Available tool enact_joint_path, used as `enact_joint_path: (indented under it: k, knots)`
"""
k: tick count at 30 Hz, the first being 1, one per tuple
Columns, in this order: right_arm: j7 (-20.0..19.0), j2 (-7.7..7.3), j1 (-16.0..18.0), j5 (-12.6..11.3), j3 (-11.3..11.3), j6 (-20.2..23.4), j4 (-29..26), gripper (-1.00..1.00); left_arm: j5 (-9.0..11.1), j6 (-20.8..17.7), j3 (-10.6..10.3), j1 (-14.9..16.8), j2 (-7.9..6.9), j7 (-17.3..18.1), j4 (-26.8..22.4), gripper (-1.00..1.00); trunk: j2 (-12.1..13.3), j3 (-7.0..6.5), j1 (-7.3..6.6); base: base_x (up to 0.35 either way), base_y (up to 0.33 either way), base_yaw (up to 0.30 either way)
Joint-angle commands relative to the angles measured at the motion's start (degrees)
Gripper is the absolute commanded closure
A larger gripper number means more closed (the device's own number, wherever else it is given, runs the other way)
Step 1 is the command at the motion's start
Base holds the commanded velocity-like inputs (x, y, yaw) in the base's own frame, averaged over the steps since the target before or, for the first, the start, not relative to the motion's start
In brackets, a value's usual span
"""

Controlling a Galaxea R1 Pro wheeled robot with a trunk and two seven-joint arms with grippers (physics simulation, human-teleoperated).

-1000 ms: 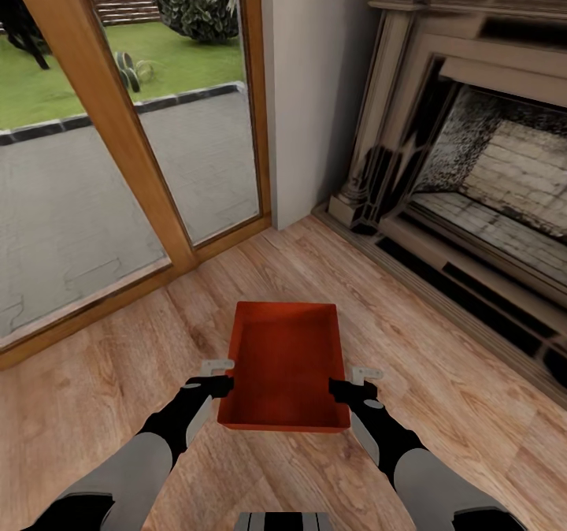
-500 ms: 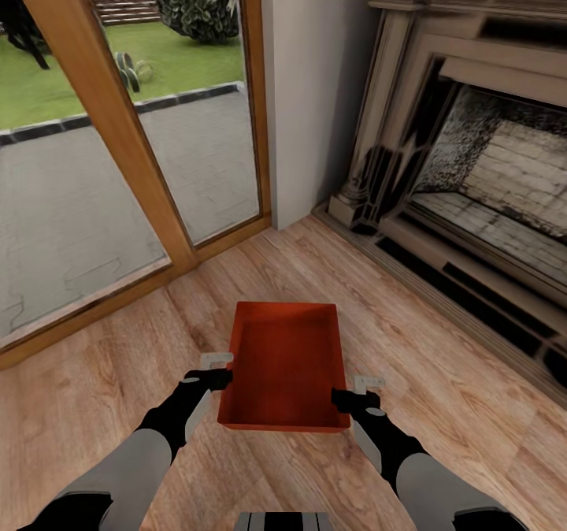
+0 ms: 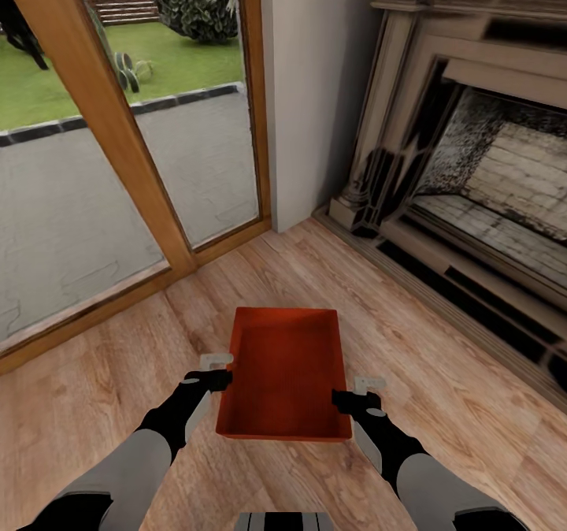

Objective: Move the two storage containers from the living room to the garage. In the garage, place one container on the floor and stack the other container on top of it (either order is fine).

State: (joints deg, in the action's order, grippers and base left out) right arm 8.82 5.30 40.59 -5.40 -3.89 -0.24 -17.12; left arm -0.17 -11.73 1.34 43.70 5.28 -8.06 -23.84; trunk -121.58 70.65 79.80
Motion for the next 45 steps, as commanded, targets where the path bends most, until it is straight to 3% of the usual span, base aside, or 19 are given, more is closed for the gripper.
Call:
enact_joint_path:
  k: [1, 45]
  knots:
    - [0.32, -0.02, 0.02, -0.57, -0.42, -0.02, -0.02, -1.00, -0.01, -0.32, 0.12, -0.01, 0.02, -0.12, -0.10, -1.00, -0.01, 0.04, 0.02, 0.232, 0.000, 0.000]
    - [0.50, -0.04, 0.02, -0.57, -0.45, -0.08, 1.48, -1.00, 0.23, -0.34, 0.32, -0.02, 0.11, -0.12, 5.10, -1.00, -0.01, 0.04, 0.02, 0.013, 0.000, 0.000]
